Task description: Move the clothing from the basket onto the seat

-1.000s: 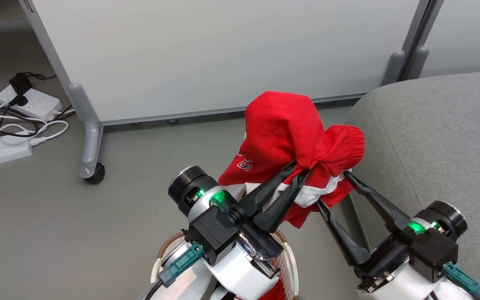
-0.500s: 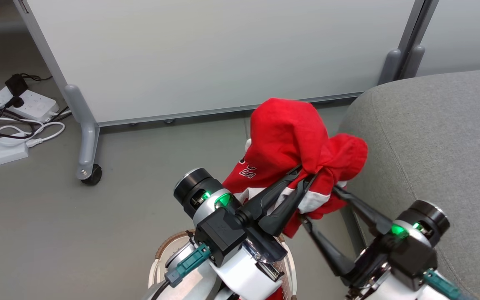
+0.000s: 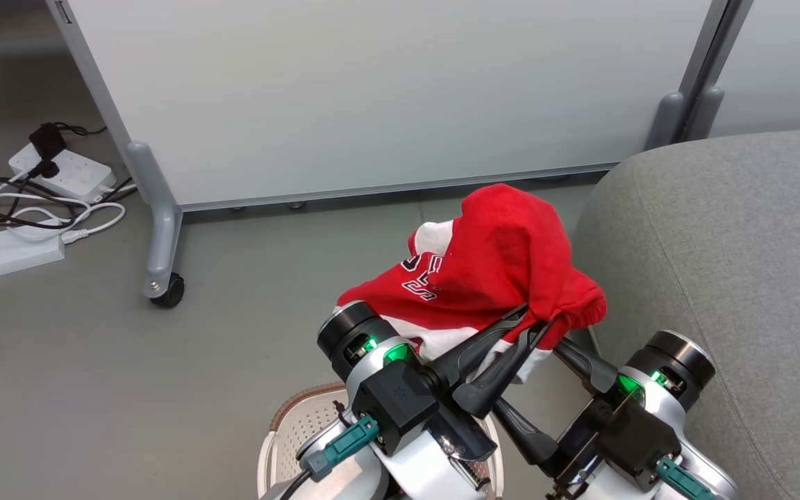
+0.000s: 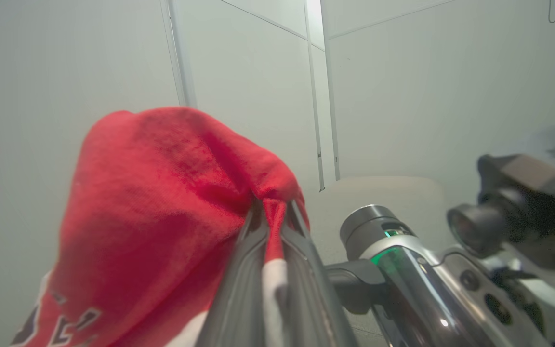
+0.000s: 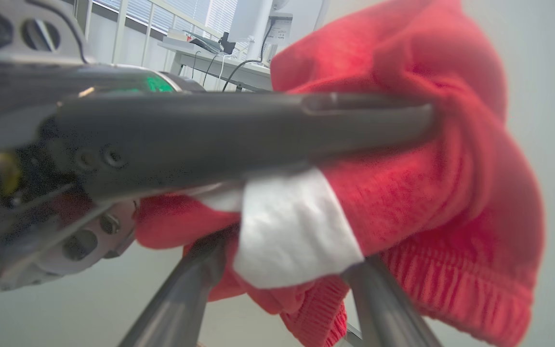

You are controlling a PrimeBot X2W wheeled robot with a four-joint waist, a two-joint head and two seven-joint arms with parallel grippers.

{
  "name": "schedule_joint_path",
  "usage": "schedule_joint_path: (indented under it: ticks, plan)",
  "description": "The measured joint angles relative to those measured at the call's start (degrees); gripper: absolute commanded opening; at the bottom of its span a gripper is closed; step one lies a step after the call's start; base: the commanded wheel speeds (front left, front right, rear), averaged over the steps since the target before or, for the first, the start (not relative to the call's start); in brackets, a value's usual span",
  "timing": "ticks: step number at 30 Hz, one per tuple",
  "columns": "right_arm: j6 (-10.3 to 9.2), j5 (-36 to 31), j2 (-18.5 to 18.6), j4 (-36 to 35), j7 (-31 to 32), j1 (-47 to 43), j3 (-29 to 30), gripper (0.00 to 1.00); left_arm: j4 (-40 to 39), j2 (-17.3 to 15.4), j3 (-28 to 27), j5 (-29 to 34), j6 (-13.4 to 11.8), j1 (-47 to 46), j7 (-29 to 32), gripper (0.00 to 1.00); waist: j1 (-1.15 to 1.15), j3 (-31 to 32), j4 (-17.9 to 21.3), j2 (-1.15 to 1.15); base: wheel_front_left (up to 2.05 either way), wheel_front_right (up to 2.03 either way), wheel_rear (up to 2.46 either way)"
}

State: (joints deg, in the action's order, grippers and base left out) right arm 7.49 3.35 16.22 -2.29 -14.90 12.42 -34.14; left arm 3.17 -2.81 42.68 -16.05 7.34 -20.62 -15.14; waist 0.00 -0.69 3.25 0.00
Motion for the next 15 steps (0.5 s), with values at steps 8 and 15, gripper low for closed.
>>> schedule_joint_path:
  ticks: [8,15]
  plan:
    - [0.00,1.24,-2.49,1.86,0.00,-1.35,2.64,0.00,0.21,-0.01,-0.12,-0.62,0.00,0.02,0.00,0.00,0.00,0.59,-0.75,0.00,0.00,0.00,0.00]
    - [0.00,1.65,-4.42,1.52,0.00,-2.71,6.05,0.00,-0.35,0.04,-2.24,-0.31,0.07,0.72,0.00,0.00,0.00,0.73,-0.56,0.00,0.00,0.00,0.00]
